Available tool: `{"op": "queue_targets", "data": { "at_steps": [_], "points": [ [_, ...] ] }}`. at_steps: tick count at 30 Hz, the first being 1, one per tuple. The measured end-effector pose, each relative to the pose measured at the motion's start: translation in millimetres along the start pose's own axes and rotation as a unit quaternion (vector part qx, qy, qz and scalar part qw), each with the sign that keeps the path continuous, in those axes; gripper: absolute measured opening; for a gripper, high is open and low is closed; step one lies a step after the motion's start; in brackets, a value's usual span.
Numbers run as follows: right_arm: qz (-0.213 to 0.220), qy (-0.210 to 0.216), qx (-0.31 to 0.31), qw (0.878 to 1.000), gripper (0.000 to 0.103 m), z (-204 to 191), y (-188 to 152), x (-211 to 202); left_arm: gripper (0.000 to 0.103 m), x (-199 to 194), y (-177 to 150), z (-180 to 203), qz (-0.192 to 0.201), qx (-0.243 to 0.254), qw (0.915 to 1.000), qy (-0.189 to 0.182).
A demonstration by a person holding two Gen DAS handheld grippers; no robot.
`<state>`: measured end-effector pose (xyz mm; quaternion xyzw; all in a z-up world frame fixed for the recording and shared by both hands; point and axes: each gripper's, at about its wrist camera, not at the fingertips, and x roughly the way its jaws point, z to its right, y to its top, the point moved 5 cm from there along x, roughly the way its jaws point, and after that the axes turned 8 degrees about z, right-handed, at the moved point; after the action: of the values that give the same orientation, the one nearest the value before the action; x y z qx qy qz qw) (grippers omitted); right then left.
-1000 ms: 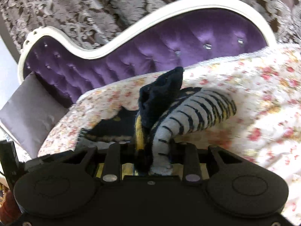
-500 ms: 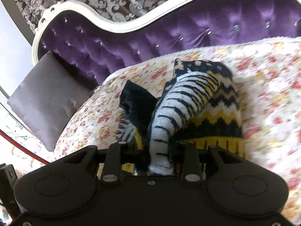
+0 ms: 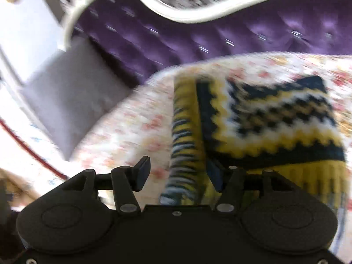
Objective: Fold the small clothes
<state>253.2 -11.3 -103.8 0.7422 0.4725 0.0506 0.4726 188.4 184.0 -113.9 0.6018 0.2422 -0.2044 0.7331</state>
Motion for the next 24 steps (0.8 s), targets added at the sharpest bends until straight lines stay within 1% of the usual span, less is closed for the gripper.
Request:
{"op": "queue_targets", "data": {
  "at_steps": [2,4,5,6,7,9,10,12,15,17,19,20,21,22,23,24],
  "points": [
    [0.032,0.010,0.016,0.999,0.063,2.5,11.3,-19.0,0.088,-5.1,8.3,5.2,0.010,0.008,0.9999,0.001],
    [0.055,-0.005,0.023,0.998,0.067,12.1,20.8,-39.1,0.089,-8.5,17.6,15.3,0.020,0.022,0.9996,-0.001],
    [0.063,-0.021,0.022,0.998,0.070,19.0,23.7,-48.9,0.089,-9.5,22.1,21.3,0.025,0.029,0.9993,-0.005],
    [0.067,-0.042,0.019,0.997,0.074,25.6,25.3,-57.3,0.089,-10.1,25.6,27.5,0.029,0.034,0.9990,-0.009],
    [0.066,-0.069,0.011,0.995,0.077,33.4,24.6,-66.2,0.089,-10.0,28.9,35.1,0.033,0.034,0.9987,-0.020],
    [0.061,-0.111,-0.007,0.992,0.077,47.0,19.7,-81.5,0.089,-6.7,29.6,45.4,0.031,0.016,0.9979,-0.054],
    [0.059,-0.125,-0.012,0.990,0.077,52.8,15.0,-88.5,0.089,-2.4,28.7,51.3,0.025,0.001,0.9968,-0.076],
    [0.054,-0.141,-0.009,0.988,0.077,62.7,4.7,-101.0,0.089,9.0,23.5,59.5,0.009,-0.017,0.9954,-0.093],
    [0.046,-0.149,0.001,0.988,0.077,75.3,-13.3,-115.1,0.089,31.3,10.1,67.9,-0.019,-0.027,0.9965,-0.077],
    [0.045,-0.148,0.011,0.988,0.077,81.4,-24.0,-122.8,0.089,44.1,3.3,72.3,-0.036,-0.034,0.9958,-0.077],
    [0.046,-0.145,0.020,0.988,0.077,84.5,-30.9,-127.2,0.086,56.5,-0.4,75.9,-0.052,-0.040,0.9944,-0.083],
    [0.046,-0.143,0.025,0.988,0.077,85.8,-34.3,-130.1,0.075,62.0,-1.4,79.0,-0.063,-0.041,0.9926,-0.095],
    [0.046,-0.140,0.028,0.989,0.077,86.2,-35.6,-130.1,0.059,65.9,-1.3,81.2,-0.068,-0.044,0.9911,-0.106],
    [0.046,-0.137,0.030,0.989,0.077,86.6,-37.4,-131.7,0.054,65.8,-1.9,81.7,-0.069,-0.046,0.9913,-0.103],
    [0.047,-0.134,0.033,0.989,0.077,87.6,-39.0,-133.8,0.042,65.2,-1.1,82.5,-0.066,-0.040,0.9924,-0.096],
    [0.049,-0.131,0.035,0.989,0.077,88.9,-40.0,-136.2,0.027,63.6,1.3,84.1,-0.059,-0.026,0.9939,-0.089]
  ]
}}
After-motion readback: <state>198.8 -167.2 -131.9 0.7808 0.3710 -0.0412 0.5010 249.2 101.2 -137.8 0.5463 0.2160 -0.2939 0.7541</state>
